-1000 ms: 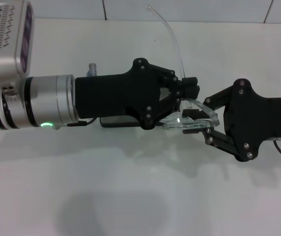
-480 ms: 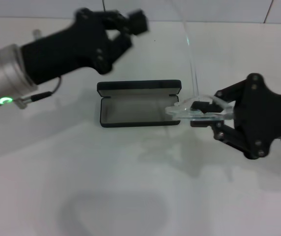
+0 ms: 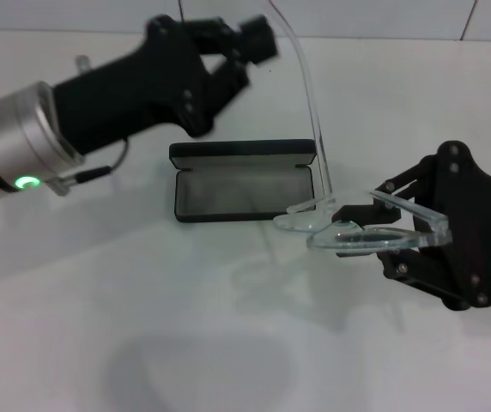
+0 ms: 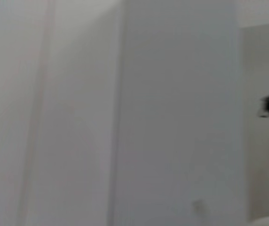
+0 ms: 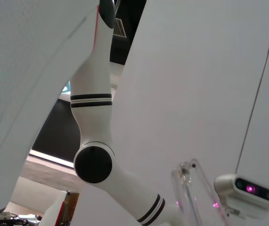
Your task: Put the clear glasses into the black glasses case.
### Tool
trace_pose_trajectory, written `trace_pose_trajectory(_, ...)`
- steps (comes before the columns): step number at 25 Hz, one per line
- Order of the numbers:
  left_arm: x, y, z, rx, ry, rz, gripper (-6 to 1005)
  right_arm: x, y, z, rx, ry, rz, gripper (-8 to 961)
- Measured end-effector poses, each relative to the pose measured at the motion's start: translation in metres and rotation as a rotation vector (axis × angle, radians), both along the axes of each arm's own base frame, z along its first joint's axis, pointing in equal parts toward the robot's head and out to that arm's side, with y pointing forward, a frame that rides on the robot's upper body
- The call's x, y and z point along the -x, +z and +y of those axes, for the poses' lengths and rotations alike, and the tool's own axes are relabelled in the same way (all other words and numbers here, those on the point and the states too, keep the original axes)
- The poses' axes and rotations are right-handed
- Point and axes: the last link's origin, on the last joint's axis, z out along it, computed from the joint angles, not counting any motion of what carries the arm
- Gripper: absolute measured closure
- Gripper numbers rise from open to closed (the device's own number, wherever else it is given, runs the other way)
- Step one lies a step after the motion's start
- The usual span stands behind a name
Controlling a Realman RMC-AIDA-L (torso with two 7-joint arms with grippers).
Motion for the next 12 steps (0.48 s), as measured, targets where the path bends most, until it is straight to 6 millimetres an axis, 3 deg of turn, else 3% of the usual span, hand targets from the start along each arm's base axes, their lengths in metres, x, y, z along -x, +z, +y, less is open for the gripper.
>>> trace_pose_trajectory(12,-0.018,-0.012,-0.016,0.059,-0.146,0.025,907,-0.002,-0.009,0.002,0.019,-0.026,-0.028,848)
